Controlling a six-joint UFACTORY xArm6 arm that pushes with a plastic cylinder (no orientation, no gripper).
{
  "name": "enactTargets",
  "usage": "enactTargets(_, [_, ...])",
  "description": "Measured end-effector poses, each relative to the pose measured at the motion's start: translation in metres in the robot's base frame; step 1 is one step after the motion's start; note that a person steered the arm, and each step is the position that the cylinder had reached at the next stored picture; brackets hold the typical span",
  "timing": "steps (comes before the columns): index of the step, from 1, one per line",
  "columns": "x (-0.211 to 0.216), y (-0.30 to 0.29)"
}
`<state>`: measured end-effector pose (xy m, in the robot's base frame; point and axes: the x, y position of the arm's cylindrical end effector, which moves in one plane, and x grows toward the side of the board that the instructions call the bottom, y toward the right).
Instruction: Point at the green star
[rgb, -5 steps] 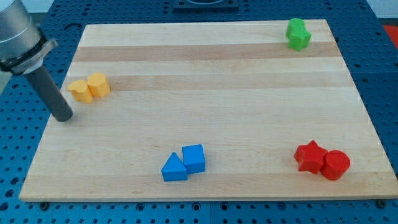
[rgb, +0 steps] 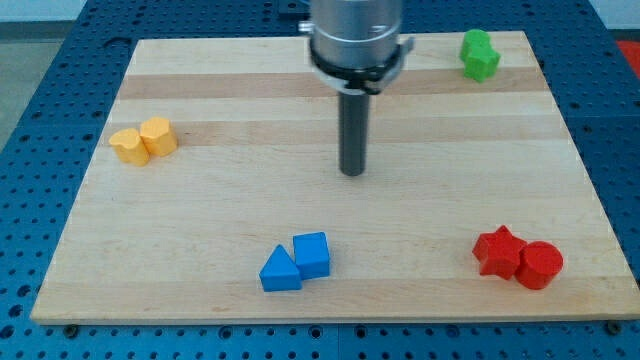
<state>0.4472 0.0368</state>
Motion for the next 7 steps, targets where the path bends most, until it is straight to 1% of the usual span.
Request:
enactTargets(1, [0.0,0.022])
enactTargets(2, [-0.007,0.071])
enactTargets(4, [-0.091,0.163])
enactTargets(5, [-0.107,0.178])
enactTargets(7, [-0.117,0.178])
